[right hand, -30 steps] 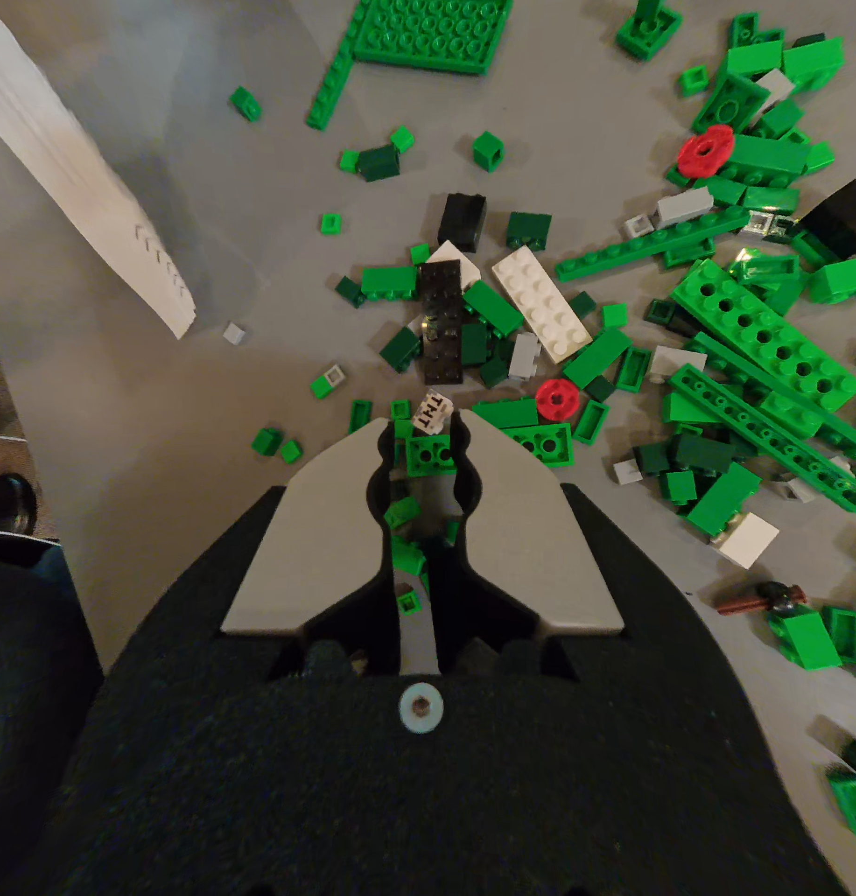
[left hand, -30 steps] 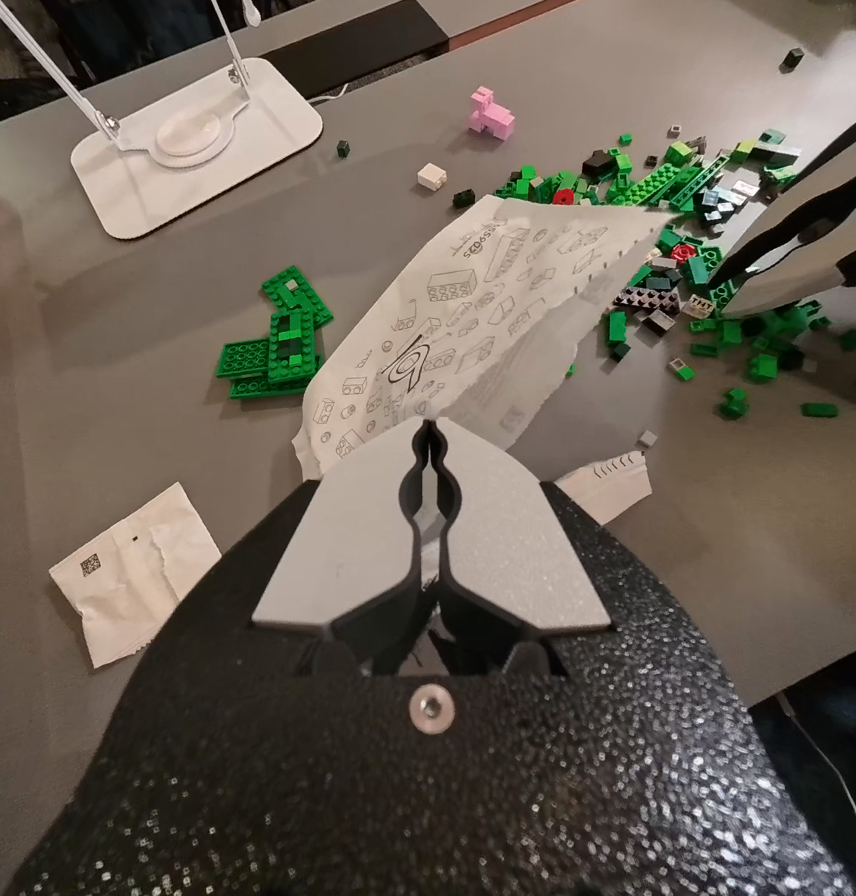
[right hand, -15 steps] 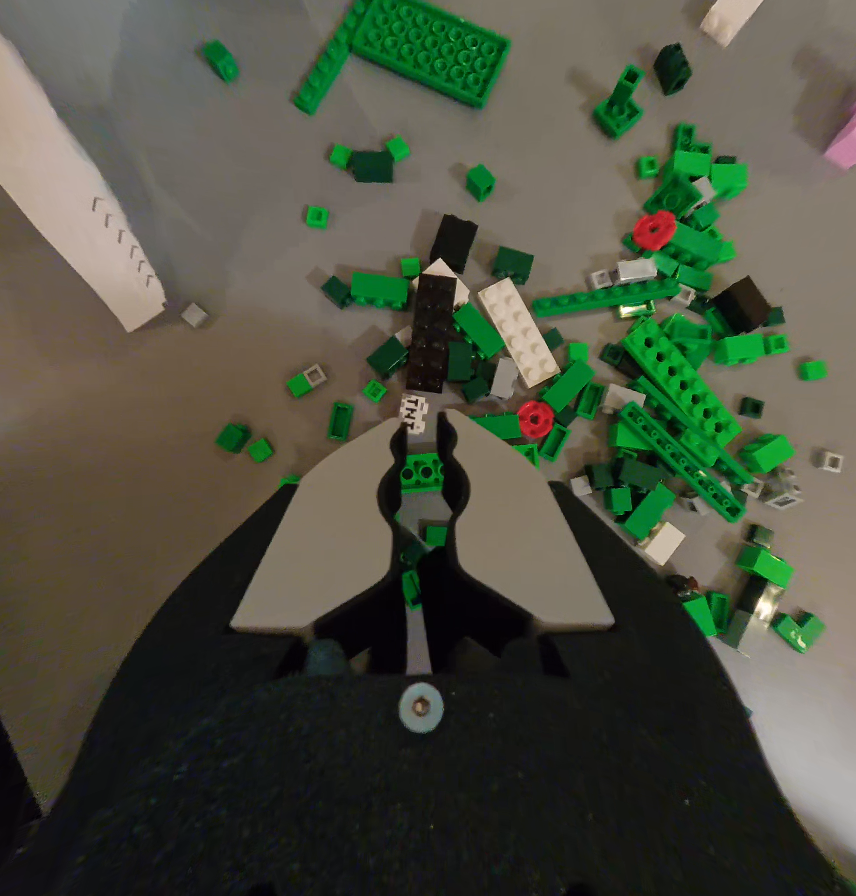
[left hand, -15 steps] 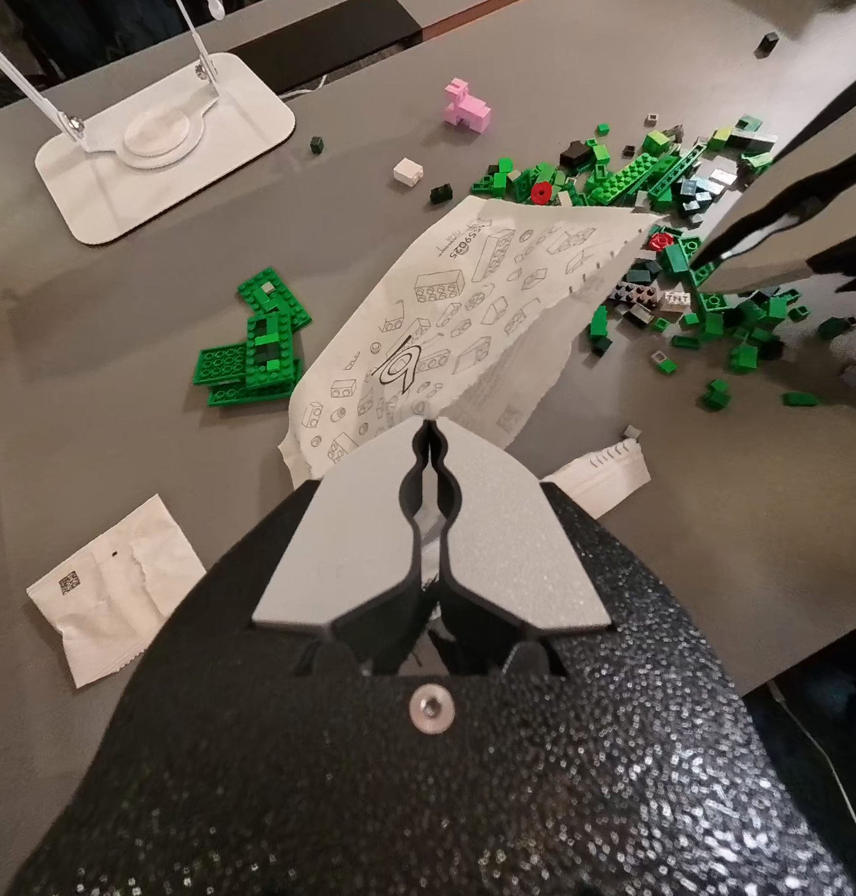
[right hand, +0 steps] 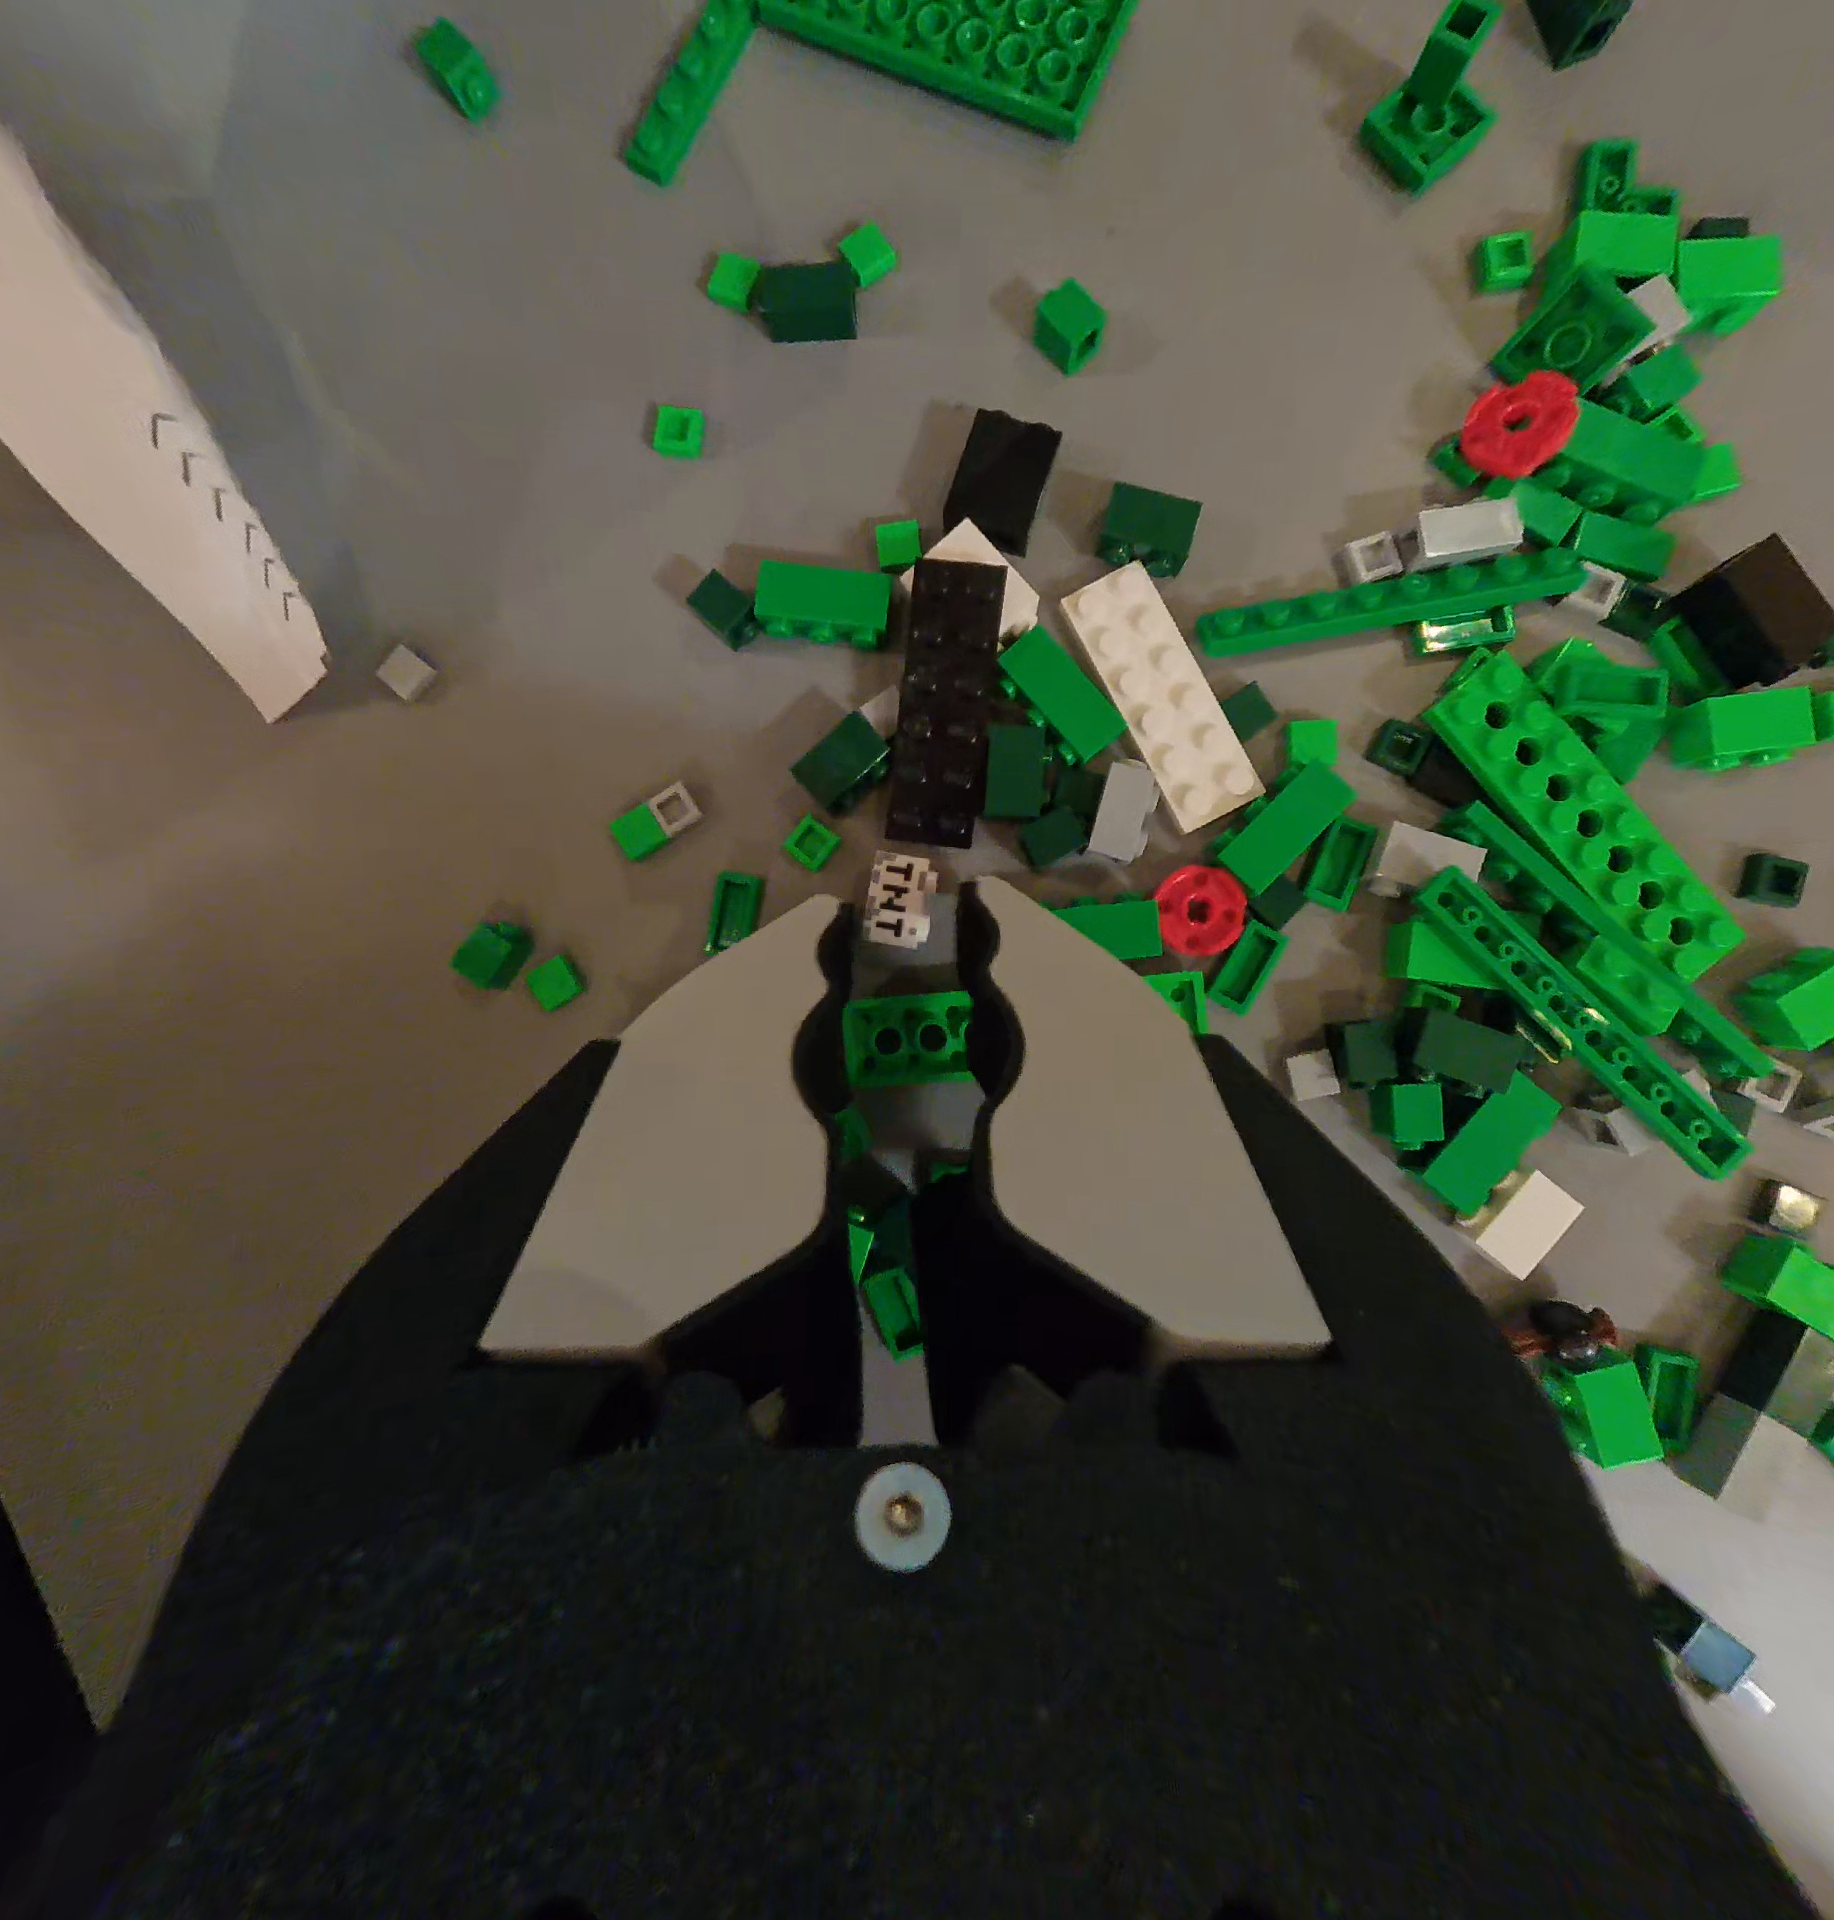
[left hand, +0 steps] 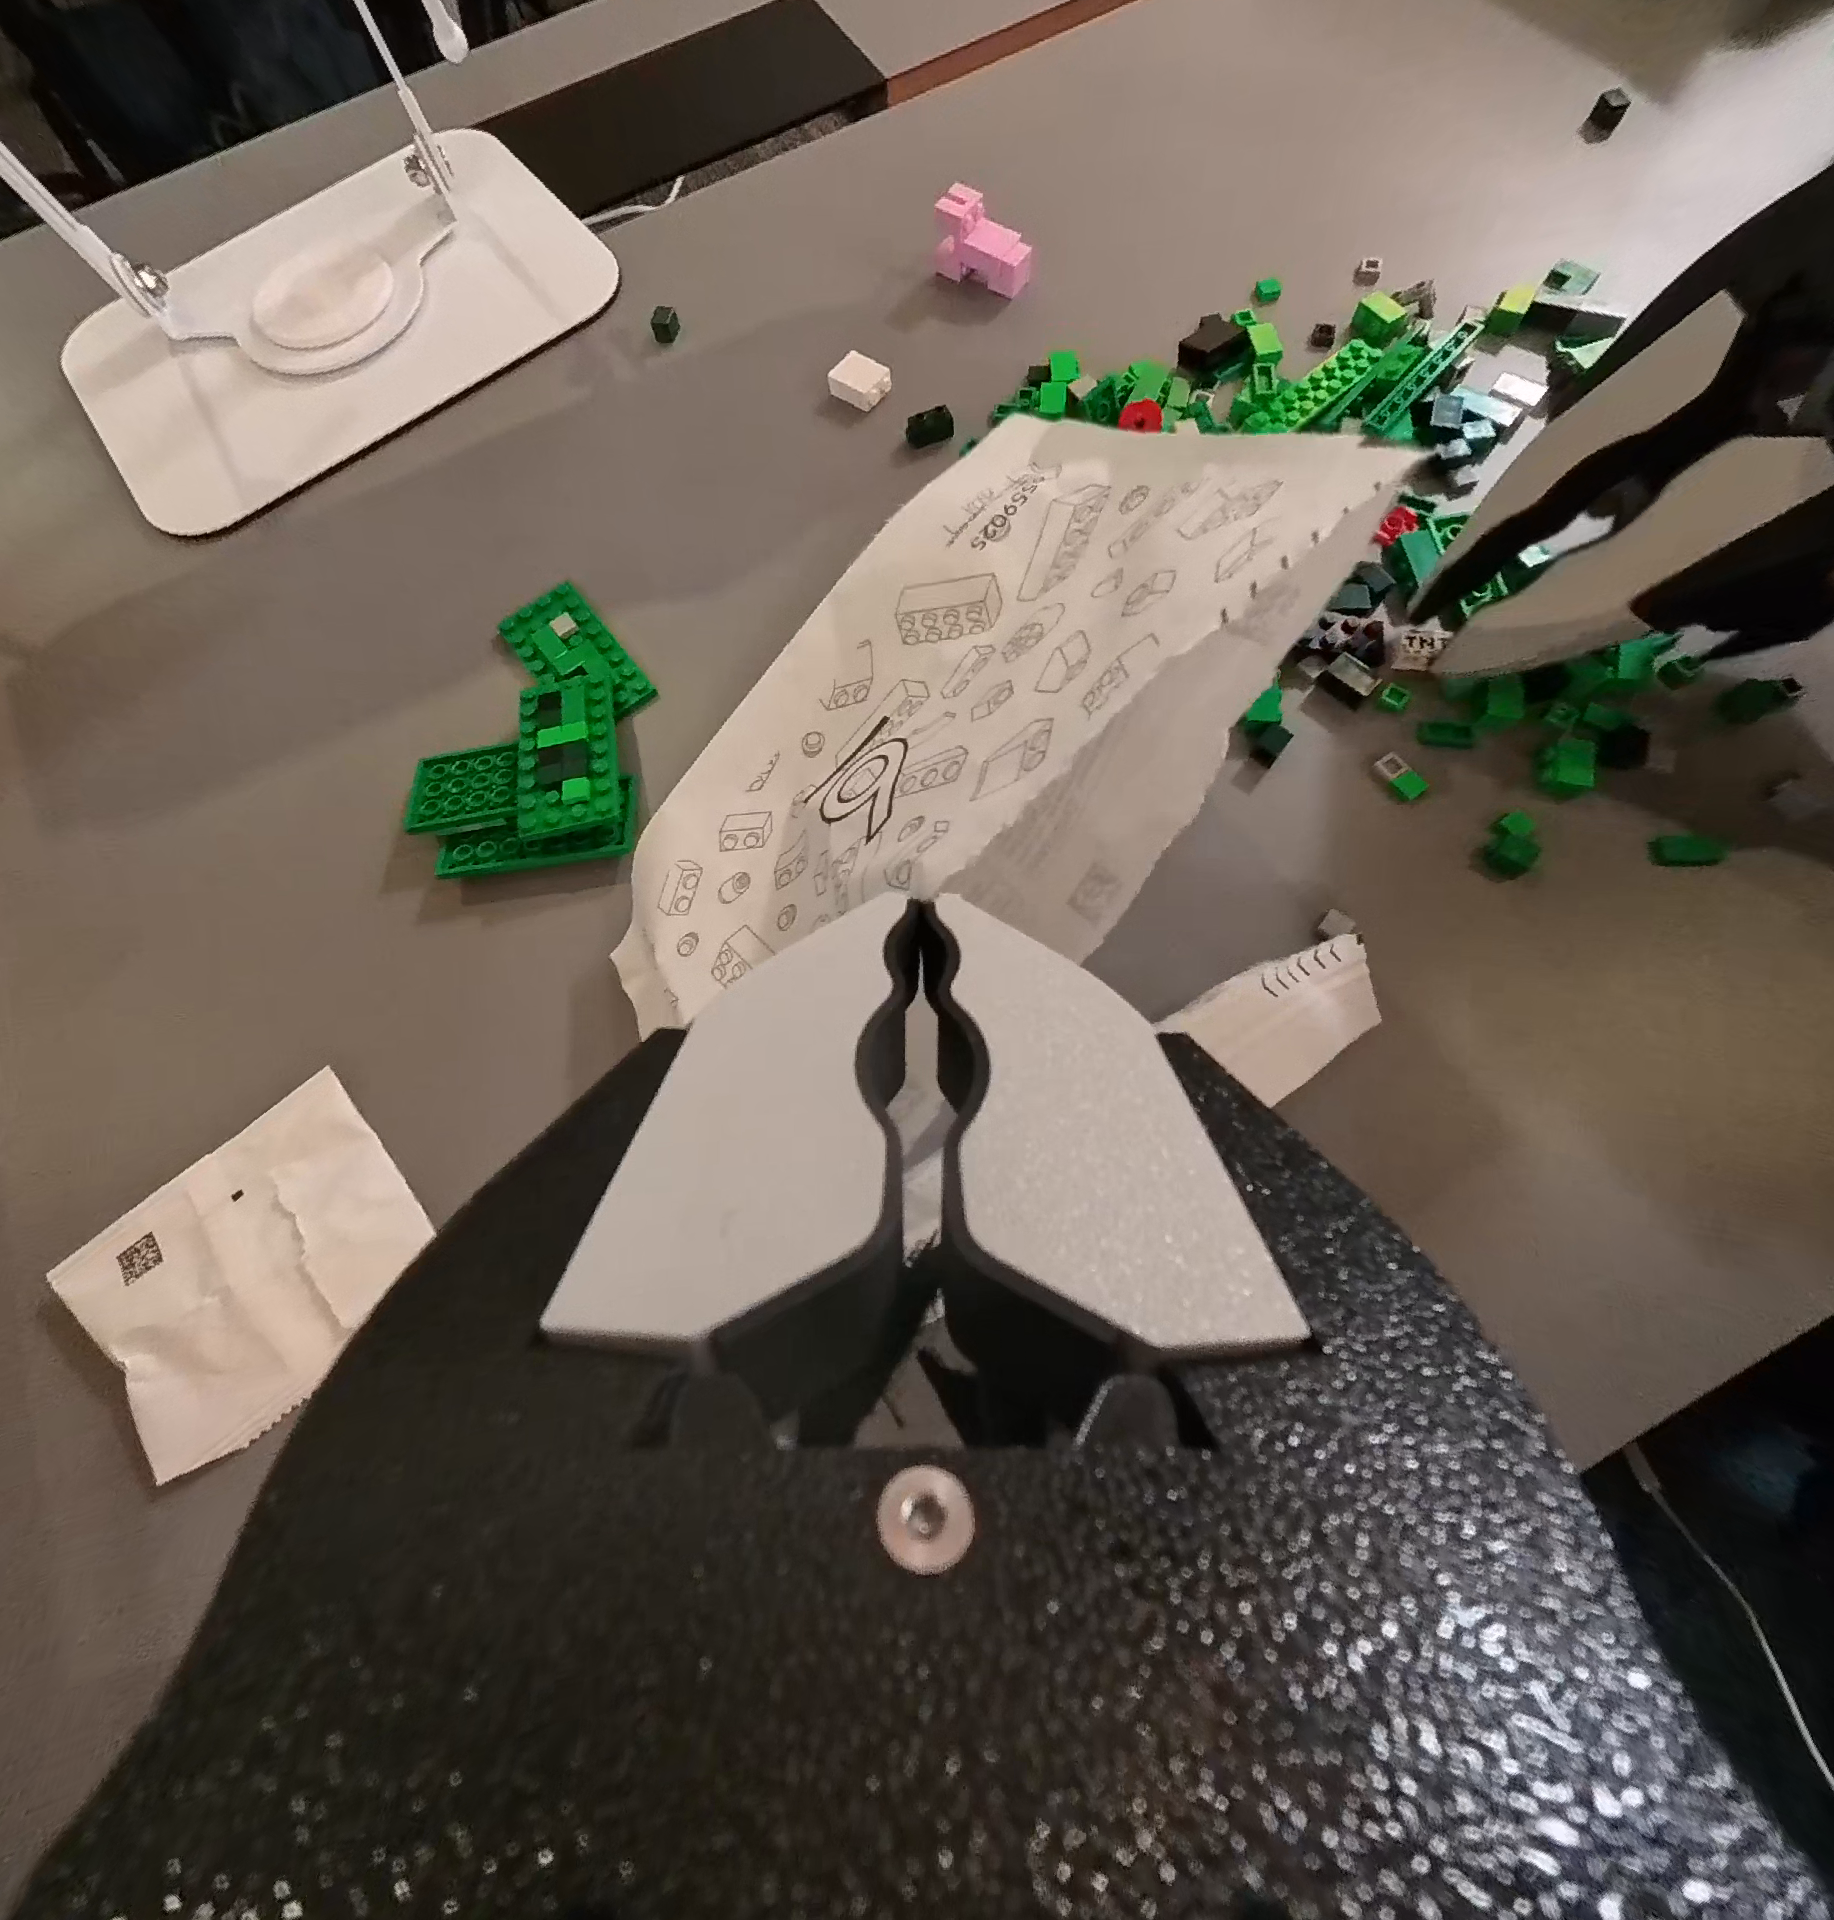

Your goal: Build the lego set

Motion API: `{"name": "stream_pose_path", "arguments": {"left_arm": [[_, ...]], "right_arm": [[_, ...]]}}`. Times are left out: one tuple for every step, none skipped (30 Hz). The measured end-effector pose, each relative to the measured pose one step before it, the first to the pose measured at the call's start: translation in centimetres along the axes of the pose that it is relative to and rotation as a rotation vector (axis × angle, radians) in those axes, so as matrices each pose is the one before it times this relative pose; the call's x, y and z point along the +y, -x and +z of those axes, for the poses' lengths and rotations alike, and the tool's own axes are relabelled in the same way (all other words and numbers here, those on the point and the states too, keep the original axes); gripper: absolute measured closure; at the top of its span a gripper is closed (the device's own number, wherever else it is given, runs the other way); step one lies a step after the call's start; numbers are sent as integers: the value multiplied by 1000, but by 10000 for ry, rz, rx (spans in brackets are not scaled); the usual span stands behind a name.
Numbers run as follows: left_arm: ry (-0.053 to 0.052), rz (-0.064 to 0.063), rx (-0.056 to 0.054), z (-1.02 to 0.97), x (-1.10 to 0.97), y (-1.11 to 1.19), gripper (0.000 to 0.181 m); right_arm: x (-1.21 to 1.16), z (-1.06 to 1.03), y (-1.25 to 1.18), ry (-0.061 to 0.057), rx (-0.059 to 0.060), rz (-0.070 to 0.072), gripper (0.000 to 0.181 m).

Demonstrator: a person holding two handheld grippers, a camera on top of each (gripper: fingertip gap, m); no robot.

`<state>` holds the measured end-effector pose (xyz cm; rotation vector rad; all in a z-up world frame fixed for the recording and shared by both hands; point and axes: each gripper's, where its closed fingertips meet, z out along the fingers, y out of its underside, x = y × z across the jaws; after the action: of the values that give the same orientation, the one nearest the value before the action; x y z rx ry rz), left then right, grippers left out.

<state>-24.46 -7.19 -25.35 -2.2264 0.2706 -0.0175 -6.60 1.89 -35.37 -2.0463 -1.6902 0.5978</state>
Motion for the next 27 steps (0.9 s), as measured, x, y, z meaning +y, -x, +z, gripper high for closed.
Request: {"name": "stream_pose_path", "arguments": {"left_arm": [[3,13,12,33,-17,-60,181],[4,6,15,31,-12,-48,181],[4,4,17,23,-7,-55,181],[-1,6,-3,28,-15,-37,181],[-3,0,-16,16,-32,-14,181],[-8,-23,-26,48,-47,-11,181],[24,-23,-31,83,-13,1,181],[40,-2,-37,110,11,-13,181],[22,11,-30,110,-6,-46,181],[10,11,-3,86,-37,-103,181],[8,-2,-4,79,-31,-103,181],[-2,-6,-26,42,-47,-70,181],[-14,0,-19,0,-60,-71,181],[-46,-14,-12,-49,-106,-75,181],[-85,-26,22,-87,-165,-91,181],[-80,-29,86,-114,-153,-170,181],[-72,-20,102,-117,-147,-196,181],[-60,-9,105,-119,-123,-194,181],[-59,-11,136,-96,-102,-218,181],[-56,-29,197,-79,-100,-298,181],[-60,-40,159,-50,-98,-237,181],[-25,-19,111,-46,-37,-168,181],[-18,-14,108,-29,-31,-157,181],[-21,-30,107,-18,-29,-146,181],[-26,-24,55,-11,-37,-84,181],[6,-14,14,15,6,-13,181],[12,-13,0,19,21,-4,181]], "right_arm": [[-14,11,-33,29,-16,-5,169],[-122,-54,-43,-37,44,-36,169],[-349,-178,114,-163,37,-85,171],[-736,-333,449,-348,-66,-111,171],[-1221,-504,932,-553,-230,-170,171],[-1749,-594,1326,-768,-306,-273,171],[-2109,-532,1467,-891,-237,-332,171],[-2290,-323,1653,-931,-262,-423,171],[-2222,-15,1645,-861,-221,-500,171],[-1836,313,1288,-626,-37,-527,171],[-1397,543,1045,-396,25,-556,171],[-1019,637,821,-221,44,-526,171],[-666,687,511,-65,124,-454,171],[-245,690,191,109,229,-417,171],[187,704,-225,314,403,-410,171],[384,657,-486,373,548,-402,171],[323,545,-503,303,568,-376,171],[205,415,-406,221,520,-360,171],[135,298,-425,164,541,-335,171],[147,242,-375,160,499,-318,171],[171,234,-181,175,345,-241,171],[218,244,4,186,181,-142,171],[196,234,64,151,122,-75,169],[165,208,89,115,74,-46,166],[142,182,47,106,73,-9,164],[60,141,44,55,53,-4,161],[4,97,47,10,24,2,158]]}}
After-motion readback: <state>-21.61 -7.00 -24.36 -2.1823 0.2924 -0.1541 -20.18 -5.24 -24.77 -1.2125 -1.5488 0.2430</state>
